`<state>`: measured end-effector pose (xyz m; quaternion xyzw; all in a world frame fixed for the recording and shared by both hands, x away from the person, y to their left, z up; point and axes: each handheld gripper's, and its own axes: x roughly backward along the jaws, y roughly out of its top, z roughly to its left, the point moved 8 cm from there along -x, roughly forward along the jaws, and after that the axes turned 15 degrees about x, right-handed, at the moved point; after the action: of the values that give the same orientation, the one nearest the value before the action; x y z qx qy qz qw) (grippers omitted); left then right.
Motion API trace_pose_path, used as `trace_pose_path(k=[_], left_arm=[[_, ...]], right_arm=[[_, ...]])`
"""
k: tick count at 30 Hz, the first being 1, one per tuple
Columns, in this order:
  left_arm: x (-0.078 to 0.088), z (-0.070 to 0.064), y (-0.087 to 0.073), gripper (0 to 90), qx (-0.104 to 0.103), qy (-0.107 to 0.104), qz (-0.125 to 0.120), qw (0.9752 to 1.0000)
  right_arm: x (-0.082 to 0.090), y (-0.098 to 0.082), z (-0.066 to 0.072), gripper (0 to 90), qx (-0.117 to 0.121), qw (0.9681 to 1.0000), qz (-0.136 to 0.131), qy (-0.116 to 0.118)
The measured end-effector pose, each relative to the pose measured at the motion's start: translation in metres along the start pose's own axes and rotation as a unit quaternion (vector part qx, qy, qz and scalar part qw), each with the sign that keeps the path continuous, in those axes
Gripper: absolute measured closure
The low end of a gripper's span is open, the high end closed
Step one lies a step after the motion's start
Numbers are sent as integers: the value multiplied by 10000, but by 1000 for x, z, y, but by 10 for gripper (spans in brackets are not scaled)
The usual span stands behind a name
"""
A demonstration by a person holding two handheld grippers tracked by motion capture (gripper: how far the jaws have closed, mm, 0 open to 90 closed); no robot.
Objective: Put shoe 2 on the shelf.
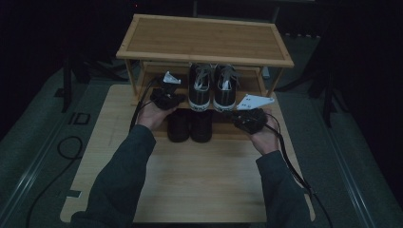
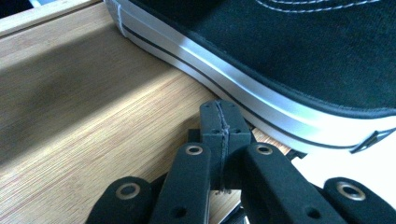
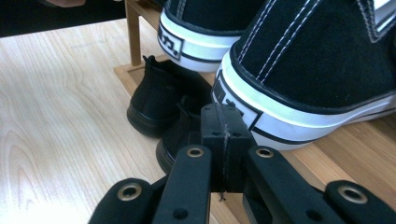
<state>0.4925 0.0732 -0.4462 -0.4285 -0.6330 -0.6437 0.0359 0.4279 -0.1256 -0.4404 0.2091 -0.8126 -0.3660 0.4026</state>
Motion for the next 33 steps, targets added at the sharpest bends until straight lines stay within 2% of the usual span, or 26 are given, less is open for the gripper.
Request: trace_pose_path(k=[6, 14, 20, 26, 33], left_arm=[[0, 0, 0, 900, 6, -8, -2, 10000], [0, 0, 0, 900, 19, -23, -6, 10000], [0, 0, 0, 900, 16, -8, -5, 10000], [0, 0, 0, 900, 6, -8, -6, 10000], [0, 0, 0, 900, 38, -33, -35, 10000]], right_arm=[[-1, 2, 0, 900, -2, 10000, 1, 26], [-11, -1, 5, 900, 116, 9997, 149, 184], [-12, 0, 4, 900, 132, 9996, 167, 172], [-15, 6, 5, 900, 245, 9993, 218, 163], [-15, 3, 6, 900, 237, 9993, 219, 197]])
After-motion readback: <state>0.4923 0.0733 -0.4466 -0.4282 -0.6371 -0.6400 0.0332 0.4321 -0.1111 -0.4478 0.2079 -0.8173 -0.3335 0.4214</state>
